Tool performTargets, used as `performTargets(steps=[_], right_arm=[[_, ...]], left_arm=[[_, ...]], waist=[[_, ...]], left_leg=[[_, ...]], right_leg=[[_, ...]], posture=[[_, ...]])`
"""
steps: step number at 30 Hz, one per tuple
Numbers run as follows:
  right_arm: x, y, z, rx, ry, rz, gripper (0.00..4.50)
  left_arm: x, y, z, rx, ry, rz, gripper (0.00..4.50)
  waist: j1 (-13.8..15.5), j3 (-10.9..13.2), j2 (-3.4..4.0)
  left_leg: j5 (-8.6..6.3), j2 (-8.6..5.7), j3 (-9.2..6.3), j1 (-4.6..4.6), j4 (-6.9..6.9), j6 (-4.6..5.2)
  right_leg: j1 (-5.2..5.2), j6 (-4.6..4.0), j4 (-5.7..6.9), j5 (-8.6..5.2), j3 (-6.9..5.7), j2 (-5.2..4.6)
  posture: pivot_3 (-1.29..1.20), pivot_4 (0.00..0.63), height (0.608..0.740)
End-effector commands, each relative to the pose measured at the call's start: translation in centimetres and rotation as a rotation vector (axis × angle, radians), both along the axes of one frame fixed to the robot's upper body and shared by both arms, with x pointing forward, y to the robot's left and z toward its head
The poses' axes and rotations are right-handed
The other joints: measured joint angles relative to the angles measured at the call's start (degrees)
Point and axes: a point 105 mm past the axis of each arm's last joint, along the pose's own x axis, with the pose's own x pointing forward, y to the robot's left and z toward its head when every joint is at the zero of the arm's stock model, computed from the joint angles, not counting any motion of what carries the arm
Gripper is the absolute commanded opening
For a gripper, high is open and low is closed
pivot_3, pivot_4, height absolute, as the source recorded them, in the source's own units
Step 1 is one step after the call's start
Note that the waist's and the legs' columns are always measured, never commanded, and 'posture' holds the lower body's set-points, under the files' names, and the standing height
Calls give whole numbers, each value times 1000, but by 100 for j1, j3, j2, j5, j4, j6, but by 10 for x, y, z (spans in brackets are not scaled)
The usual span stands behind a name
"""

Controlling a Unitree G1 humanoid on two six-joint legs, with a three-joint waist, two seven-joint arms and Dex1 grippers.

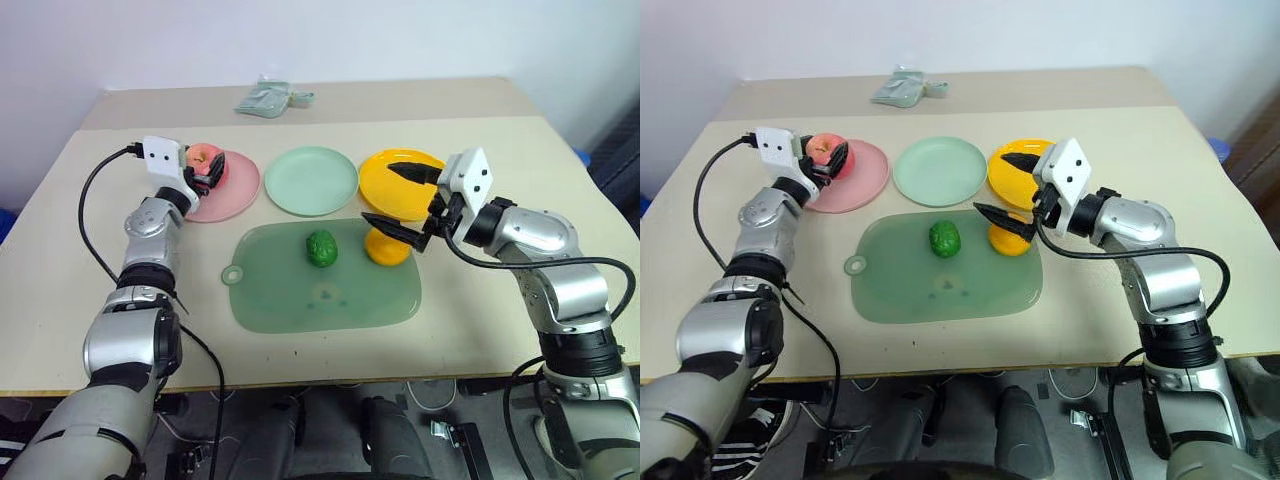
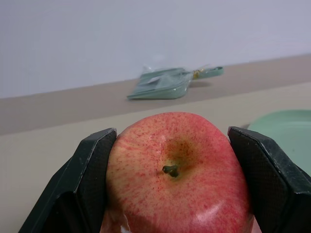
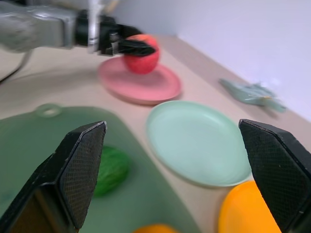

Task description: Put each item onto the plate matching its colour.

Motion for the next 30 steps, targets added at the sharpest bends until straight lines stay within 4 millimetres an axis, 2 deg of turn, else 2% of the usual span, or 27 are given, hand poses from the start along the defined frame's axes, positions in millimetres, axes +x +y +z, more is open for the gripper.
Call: performTargets(steps=[1,2,6,8,10,12,15,16,18,20,22,26,30], right_arm=[[-3,2,8,-1,-46,5,4500],[-4,2,8,-1,-45,4,4500],[-4,-2,10,-2,-46,-1,4500],[-5,-2,11,3,-46,-2,4500],[-5,-2,12,11,-41,1,4500],[-6,0,13,16,-31,19,4500],[-8,4,14,15,-6,47,4500],[-11,4,13,6,22,69,4500],[-16,1,9,-20,80,102,4500],[-20,-3,5,-38,133,122,4500],[-26,-7,4,-50,150,144,4500],[-42,-12,-5,-114,180,197,4500],[-48,-17,-12,-129,204,196,4500]], left_arm=[[2,5,13,36,-26,24,4177],[1,5,13,51,-27,24,4447],[0,7,20,41,-58,15,4447],[-4,-4,37,13,-134,-91,4447],[-14,-29,52,11,-210,-300,4447],[-28,-50,55,45,-241,-500,4447],[-61,-79,33,96,-164,-877,4447],[-77,-88,19,95,-77,-1032,4447],[-100,-100,2,113,10,-1188,4447],[-110,-106,-7,132,63,-1240,4447],[-110,-108,-12,180,82,-1238,4447],[-103,-120,-23,297,91,-1218,4447],[-95,-138,-28,345,41,-1184,4447]], waist=[[-7,0,0],[-8,0,0],[-18,0,0],[-17,0,0],[-12,0,0],[-2,0,0],[-34,-3,6],[-53,-6,11],[-141,-8,16],[-166,-5,13],[-160,-3,10],[-104,-4,10],[0,-4,9]], left_leg=[[0,-1,0,0,0,0],[0,-1,0,0,0,0],[0,0,0,1,0,0],[0,0,0,1,0,0],[0,0,1,0,0,0],[0,0,0,-1,3,0],[0,0,3,-1,3,0],[0,2,5,1,3,1],[-1,5,8,4,-3,3],[-1,5,3,3,-2,3],[-1,8,-3,2,0,2],[0,10,1,3,3,0],[0,9,7,3,4,1]], right_leg=[[0,1,0,2,0,0],[0,1,0,3,0,0],[0,0,1,4,0,1],[0,0,1,4,0,1],[0,-1,0,5,0,1],[3,-1,-1,5,-1,1],[4,-1,-2,6,0,1],[3,-1,0,5,1,1],[3,-2,1,5,6,2],[1,-3,3,5,6,4],[1,-6,3,7,4,8],[3,-7,-1,7,4,6],[4,-6,-4,8,5,2]], posture=[[0,150,740],[0,150,740],[0,150,740],[0,150,740],[0,150,740],[0,150,740],[0,150,740],[0,150,740],[0,150,740],[0,150,740],[0,150,740],[0,150,740],[0,150,740]])
